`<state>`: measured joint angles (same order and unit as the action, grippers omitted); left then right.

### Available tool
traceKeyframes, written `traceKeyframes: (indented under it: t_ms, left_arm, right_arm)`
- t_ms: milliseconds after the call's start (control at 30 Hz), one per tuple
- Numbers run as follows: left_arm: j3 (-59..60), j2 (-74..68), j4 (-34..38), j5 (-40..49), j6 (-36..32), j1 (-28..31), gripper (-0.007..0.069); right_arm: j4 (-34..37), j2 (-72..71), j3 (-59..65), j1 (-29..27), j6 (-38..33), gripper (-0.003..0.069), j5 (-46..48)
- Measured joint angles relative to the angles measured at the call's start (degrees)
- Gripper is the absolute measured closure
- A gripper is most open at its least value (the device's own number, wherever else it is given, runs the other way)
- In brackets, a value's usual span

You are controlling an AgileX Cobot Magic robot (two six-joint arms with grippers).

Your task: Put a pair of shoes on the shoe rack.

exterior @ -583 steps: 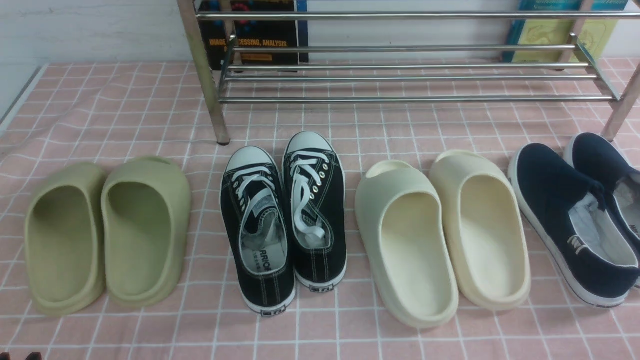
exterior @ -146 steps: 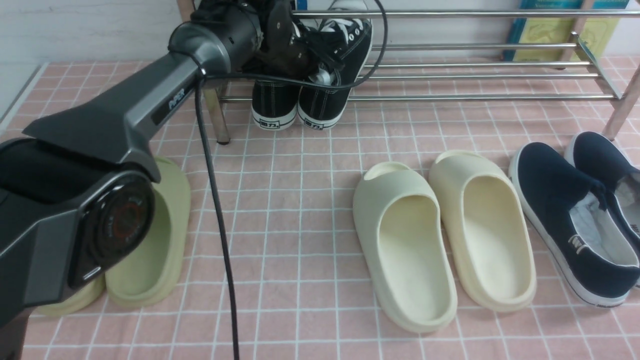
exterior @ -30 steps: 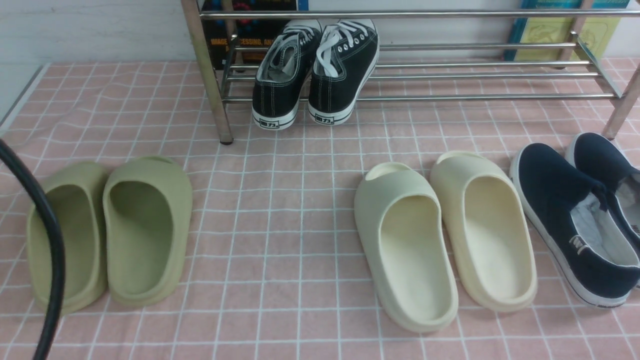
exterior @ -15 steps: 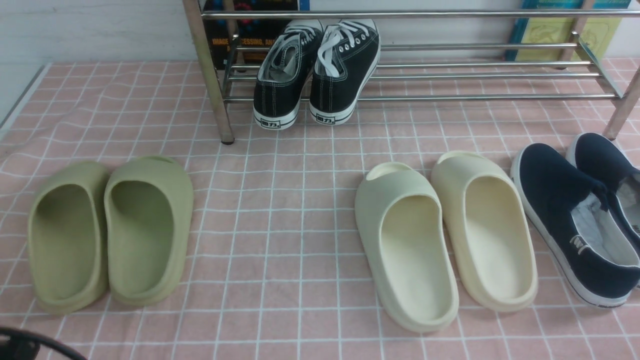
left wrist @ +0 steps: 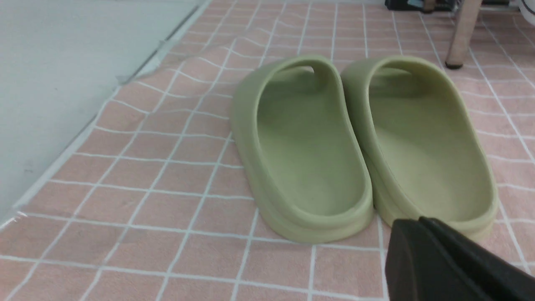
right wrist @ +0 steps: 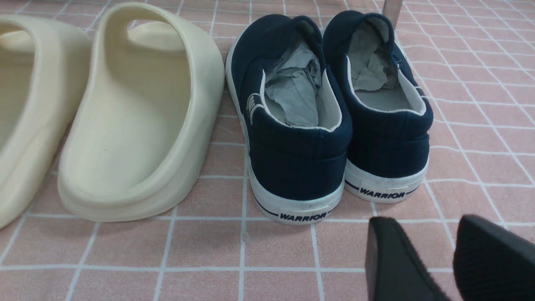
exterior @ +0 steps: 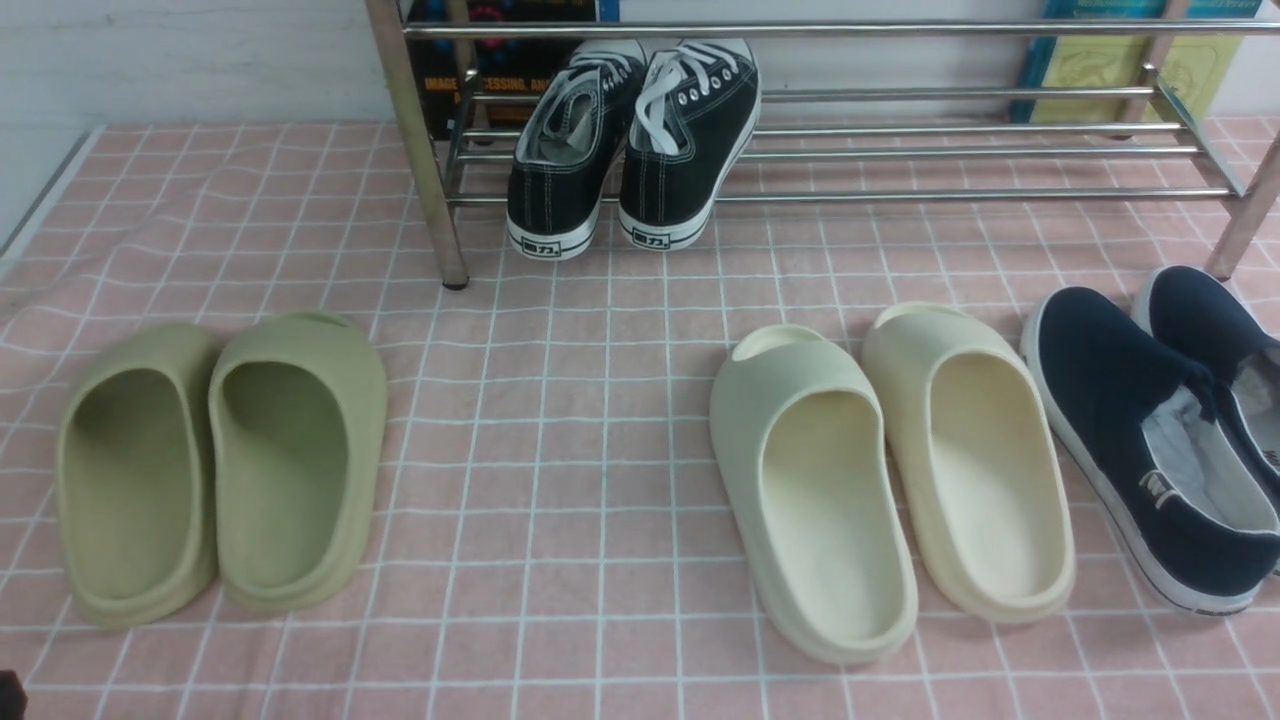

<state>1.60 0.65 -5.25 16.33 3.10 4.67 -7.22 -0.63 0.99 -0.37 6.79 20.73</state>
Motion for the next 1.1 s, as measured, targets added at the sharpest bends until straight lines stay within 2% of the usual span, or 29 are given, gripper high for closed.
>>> traceKeyframes:
  t_ms: [200, 1100]
  left_arm:
    - [-0.1, 0.0, 0.4, 4.1, -0.8, -0.5, 0.0622]
    - [-0.2, 0.0, 0.0, 4.5, -2.2, -0.5, 0.0601]
  right_arm:
    - [0.0, 0.0, 0.0, 0.0, 0.0, 0.0418, 0.0]
    - [0.0, 0.0, 0.0, 0.0, 0.0, 0.0418, 0.0]
